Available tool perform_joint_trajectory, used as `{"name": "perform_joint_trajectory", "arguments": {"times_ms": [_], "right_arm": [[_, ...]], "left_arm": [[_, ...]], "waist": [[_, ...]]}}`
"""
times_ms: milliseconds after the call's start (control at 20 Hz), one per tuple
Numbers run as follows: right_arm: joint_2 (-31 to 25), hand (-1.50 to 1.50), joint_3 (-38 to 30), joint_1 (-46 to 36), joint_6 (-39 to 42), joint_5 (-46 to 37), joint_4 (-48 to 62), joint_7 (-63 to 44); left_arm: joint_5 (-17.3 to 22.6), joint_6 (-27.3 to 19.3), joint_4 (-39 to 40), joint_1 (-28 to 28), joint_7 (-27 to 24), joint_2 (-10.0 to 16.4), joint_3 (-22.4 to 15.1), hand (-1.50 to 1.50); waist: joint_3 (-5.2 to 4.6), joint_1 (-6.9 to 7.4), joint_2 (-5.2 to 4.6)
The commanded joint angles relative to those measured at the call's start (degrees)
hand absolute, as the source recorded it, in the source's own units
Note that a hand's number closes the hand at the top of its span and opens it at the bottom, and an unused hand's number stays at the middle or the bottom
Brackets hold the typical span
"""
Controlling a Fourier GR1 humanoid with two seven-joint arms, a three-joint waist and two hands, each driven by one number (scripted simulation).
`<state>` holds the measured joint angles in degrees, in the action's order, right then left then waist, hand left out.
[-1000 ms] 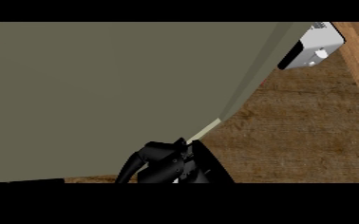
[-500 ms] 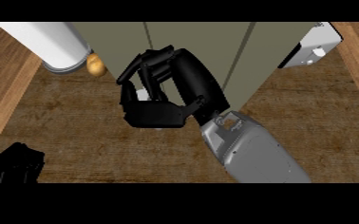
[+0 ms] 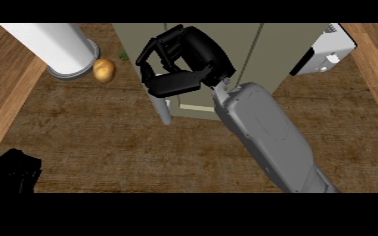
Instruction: Pick up the bottled water, place it into the cabinet and close the cabinet
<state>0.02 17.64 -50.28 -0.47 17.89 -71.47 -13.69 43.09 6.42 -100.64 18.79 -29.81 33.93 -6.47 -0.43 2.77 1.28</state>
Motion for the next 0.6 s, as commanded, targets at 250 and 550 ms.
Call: {"name": "perform_joint_trajectory", "arguments": {"times_ms": [250, 550], "right_arm": [[-7.7, 1.5, -8.2, -3.5, 4.0, 0.0, 13.5, 5.5], [-8.2, 1.5, -8.4, -4.0, 5.8, 0.6, 15.3, 6.3]], "left_arm": [[0.0, -0.7, -2.0, -0.8, 1.4, -0.7, -0.4, 1.5], [0.0, -0.9, -2.3, -1.2, 2.3, -0.4, 0.0, 1.5]], "waist": [[0.44, -0.23, -2.49], [0.39, -0.62, -2.32]]}}
